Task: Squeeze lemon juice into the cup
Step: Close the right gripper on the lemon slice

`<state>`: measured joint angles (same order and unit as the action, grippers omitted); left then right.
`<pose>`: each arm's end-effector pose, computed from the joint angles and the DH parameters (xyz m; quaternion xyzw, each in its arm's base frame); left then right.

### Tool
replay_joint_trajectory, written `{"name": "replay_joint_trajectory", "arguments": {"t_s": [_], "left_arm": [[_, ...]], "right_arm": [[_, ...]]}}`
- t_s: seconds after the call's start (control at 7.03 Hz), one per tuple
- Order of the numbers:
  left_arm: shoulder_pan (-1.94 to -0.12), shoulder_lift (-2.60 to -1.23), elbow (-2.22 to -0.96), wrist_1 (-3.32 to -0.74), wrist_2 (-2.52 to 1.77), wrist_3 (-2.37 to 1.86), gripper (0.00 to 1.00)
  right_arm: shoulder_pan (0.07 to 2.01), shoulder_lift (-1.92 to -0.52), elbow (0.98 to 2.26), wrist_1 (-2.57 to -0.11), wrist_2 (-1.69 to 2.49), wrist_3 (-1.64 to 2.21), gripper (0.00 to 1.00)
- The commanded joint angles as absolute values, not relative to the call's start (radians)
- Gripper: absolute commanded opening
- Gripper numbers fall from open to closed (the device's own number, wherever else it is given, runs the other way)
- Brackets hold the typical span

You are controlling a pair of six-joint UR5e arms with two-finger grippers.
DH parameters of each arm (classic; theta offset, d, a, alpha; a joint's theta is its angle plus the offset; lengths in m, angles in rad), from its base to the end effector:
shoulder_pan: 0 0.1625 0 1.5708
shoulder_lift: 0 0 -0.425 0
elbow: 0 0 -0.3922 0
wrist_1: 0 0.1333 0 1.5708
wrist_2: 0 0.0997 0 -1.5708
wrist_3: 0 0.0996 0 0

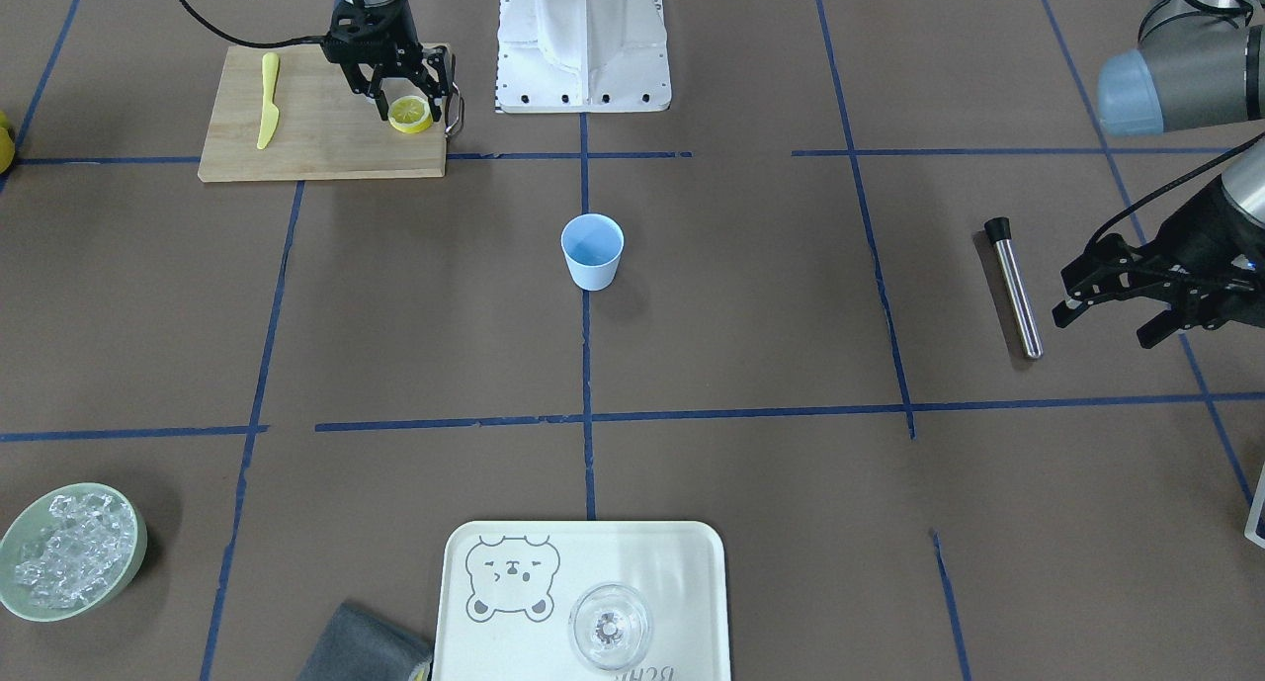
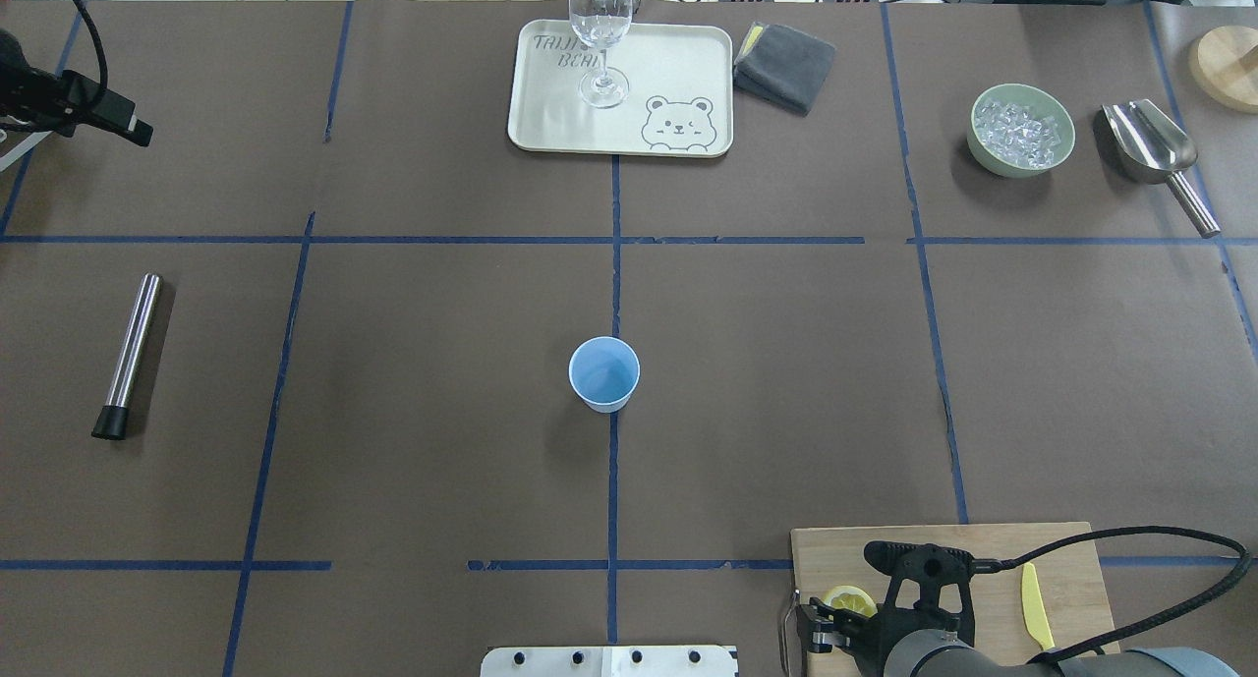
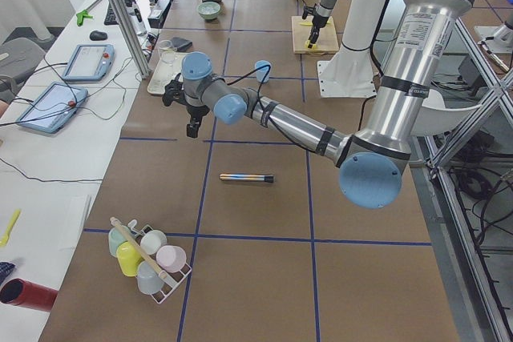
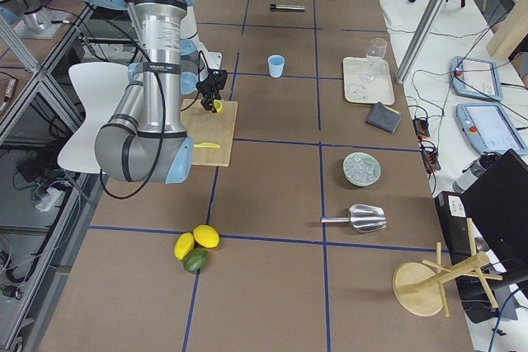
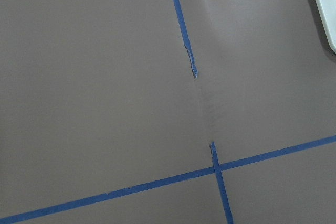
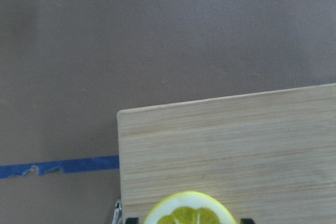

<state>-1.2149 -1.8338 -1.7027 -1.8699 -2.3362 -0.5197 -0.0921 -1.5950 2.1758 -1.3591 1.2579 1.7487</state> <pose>0.1471 -0.5802 0.4134 0.1368 0.4518 0.0552 0.8798 -0.4682 -0.1214 0.3677 0.0911 -0.3971 0.0992 0.9078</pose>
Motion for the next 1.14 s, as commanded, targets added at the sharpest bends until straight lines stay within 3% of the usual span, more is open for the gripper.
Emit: {"name": "replay_joint_trajectory", "arguments": {"t_s": [0.0,1.0], "left_arm": [[-1.215,-1.835,-1.704,-1.870,-2.338,-0.523,1.00],[-1.215,-1.836,-1.704,-1.871,-2.339,-0.523,1.00]], "right_arm": [[-0.091,-1.595,2.178,-1.359,1.259,1.747,0.59],[-0.081,-1.608,2.213,-1.361,1.262,1.747,0.55]]}}
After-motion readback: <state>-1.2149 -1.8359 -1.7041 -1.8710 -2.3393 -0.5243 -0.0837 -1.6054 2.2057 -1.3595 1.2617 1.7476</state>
